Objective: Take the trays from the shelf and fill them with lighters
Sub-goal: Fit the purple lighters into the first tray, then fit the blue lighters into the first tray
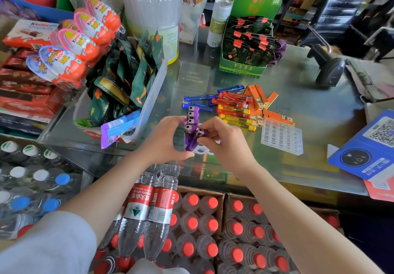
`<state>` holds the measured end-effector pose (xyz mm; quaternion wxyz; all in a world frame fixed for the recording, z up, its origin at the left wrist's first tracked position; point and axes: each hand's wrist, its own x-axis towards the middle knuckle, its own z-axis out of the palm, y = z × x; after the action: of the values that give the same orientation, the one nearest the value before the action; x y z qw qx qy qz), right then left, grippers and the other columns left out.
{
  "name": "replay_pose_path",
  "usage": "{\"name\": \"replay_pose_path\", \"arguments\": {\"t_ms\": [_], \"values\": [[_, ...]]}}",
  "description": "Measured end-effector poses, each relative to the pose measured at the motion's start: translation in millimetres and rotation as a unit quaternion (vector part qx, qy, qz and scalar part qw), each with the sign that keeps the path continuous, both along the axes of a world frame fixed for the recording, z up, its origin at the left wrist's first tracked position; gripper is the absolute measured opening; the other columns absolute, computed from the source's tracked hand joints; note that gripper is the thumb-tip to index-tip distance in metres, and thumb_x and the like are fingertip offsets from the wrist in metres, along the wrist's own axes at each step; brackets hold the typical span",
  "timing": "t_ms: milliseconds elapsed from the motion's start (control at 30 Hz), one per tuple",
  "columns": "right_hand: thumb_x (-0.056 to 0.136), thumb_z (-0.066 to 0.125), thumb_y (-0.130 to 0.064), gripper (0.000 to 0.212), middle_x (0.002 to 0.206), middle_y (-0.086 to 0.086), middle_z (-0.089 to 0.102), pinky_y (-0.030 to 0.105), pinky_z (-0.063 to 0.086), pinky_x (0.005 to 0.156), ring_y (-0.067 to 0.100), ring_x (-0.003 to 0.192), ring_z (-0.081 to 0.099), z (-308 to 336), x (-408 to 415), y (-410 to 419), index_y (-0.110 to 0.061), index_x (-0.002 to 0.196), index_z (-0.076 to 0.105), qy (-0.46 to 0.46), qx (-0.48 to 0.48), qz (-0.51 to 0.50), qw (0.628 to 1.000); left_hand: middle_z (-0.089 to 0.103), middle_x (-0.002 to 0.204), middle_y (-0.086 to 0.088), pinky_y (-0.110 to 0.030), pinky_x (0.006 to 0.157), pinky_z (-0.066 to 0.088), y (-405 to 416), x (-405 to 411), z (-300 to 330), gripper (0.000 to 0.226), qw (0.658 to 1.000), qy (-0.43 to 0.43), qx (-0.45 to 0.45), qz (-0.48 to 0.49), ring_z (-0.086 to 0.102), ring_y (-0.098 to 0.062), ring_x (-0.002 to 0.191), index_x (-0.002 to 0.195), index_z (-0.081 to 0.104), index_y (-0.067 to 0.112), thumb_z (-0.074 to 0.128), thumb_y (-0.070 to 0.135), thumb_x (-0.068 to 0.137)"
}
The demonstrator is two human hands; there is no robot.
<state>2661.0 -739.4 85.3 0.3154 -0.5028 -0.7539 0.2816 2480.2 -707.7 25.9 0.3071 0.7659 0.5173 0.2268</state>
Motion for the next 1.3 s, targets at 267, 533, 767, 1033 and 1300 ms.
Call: {"name": "replay_pose_path", "arguments": {"t_ms": [267,533,767,1033,1300], "values": [[0.076,0.071,-0.009,0.012,0.070,-0.016,0.053,0.007,0.040,0.060,-0.005,0.061,0.052,-2.8,-10.2,13.2,-0.006,0.083,0.062,-0.017,-0.004,0.034,0.999,0.052,0.098,0.015,-0.033,0.093,0.038,0.4,0.2,5.6,0.045,0.999,-0.039,0.027,0.011,0.048,-0.013,0.102,0.093,0.047,0.042,0.074,0.040,0.057],[0.071,0.075,-0.033,0.031,0.083,-0.009,0.057,0.009,0.039,0.061,0.011,0.074,0.054,3.3,6.3,33.7,-0.011,0.089,0.061,-0.103,-0.033,0.113,0.988,0.053,0.094,0.015,-0.034,0.090,0.040,5.0,1.0,5.7,0.045,0.999,-0.028,0.032,-0.013,0.052,-0.012,0.095,0.093,0.048,0.037,0.072,0.046,0.056],[0.091,0.052,-0.015,0.018,0.090,0.009,0.067,0.029,0.046,0.071,0.017,0.078,0.058,-12.6,7.9,81.4,-0.004,0.095,0.065,-0.087,0.035,-0.053,0.994,0.053,0.122,0.006,-0.039,0.100,0.036,8.3,-1.6,-0.4,0.090,1.000,0.009,0.019,-0.018,0.046,-0.017,0.116,0.130,0.040,0.023,0.070,0.055,0.052],[0.087,0.052,-0.011,0.023,0.107,0.010,0.059,0.032,0.039,0.063,0.029,0.105,0.051,-29.0,-18.0,111.2,-0.008,0.109,0.058,-0.360,0.061,0.009,0.931,0.033,0.121,0.012,-0.023,0.103,0.022,1.7,-1.2,15.6,0.105,0.999,-0.005,-0.042,-0.008,0.030,-0.006,0.119,0.139,0.028,0.014,0.082,0.042,0.053],[0.085,0.053,-0.010,0.021,0.097,0.011,0.063,0.032,0.047,0.070,0.027,0.088,0.057,-12.6,-3.3,107.3,-0.008,0.105,0.058,-0.226,0.021,-0.030,0.973,0.042,0.134,0.001,-0.022,0.101,0.020,0.2,-2.2,11.7,0.094,1.000,0.020,-0.021,-0.009,0.034,-0.017,0.127,0.138,0.031,0.020,0.083,0.035,0.060]]}}
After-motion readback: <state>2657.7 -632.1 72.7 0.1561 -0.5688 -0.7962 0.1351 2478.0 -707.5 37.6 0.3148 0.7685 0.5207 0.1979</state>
